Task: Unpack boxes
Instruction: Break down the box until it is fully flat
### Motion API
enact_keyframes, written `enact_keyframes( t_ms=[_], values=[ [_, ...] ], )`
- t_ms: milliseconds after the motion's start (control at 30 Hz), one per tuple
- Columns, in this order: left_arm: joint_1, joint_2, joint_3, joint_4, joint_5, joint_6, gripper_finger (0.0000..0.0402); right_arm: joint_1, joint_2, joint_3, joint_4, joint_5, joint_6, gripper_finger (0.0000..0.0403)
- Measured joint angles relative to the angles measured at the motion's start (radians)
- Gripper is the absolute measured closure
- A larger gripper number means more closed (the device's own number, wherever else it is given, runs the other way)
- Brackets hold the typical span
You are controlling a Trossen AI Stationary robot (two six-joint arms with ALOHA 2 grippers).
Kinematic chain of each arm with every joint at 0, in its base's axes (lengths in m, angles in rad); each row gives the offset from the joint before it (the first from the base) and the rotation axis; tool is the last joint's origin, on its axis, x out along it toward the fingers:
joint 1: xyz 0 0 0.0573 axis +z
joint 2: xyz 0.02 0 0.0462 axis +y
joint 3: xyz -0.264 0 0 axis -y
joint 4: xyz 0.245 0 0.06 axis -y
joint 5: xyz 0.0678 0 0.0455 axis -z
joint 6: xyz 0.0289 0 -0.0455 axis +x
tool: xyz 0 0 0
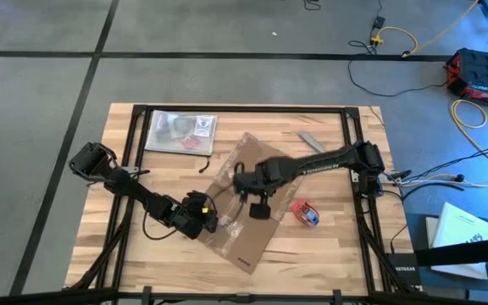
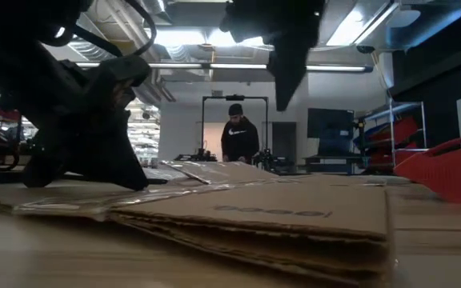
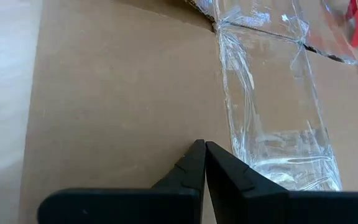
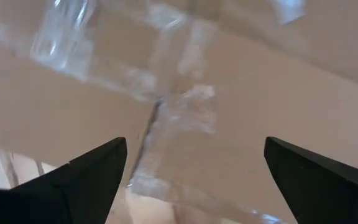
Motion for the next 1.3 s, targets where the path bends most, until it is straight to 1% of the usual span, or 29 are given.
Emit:
enact_keyframes(
  t_ms=[200, 367, 500, 633, 833, 1067, 1200, 1300],
  values=[
    [0.037, 0.000, 0.000, 0.013, 0.000, 0.006, 0.0402, 0.043, 0.000, -0.126, 0.099, 0.003, 0.086, 0.0036],
    [0.064, 0.001, -0.001, 0.045, 0.002, 0.053, 0.0402, 0.055, 0.001, -0.216, 0.187, 0.004, 0.144, 0.0036],
    [0.080, 0.002, -0.001, 0.066, 0.003, 0.057, 0.0402, 0.062, 0.001, -0.286, 0.245, 0.000, 0.158, 0.0036],
    [0.087, 0.002, -0.001, 0.071, 0.003, 0.052, 0.0402, 0.066, 0.001, -0.339, 0.261, 0.005, 0.169, 0.0036],
    [0.083, 0.002, -0.001, 0.100, 0.002, 0.052, 0.0402, 0.057, 0.001, -0.384, 0.270, 0.053, 0.130, 0.0036],
    [0.061, 0.000, -0.001, 0.172, 0.002, 0.084, 0.0402, 0.021, 0.000, -0.386, 0.255, 0.130, 0.074, 0.0036],
    [0.046, 0.000, 0.000, 0.177, 0.004, 0.082, 0.0402, -0.009, 0.000, -0.386, 0.210, 0.225, 0.051, 0.0036],
    [0.037, 0.000, 0.000, 0.177, 0.026, 0.082, 0.0402, -0.030, 0.000, -0.387, 0.194, 0.286, 0.009, 0.0036]
  ],
)
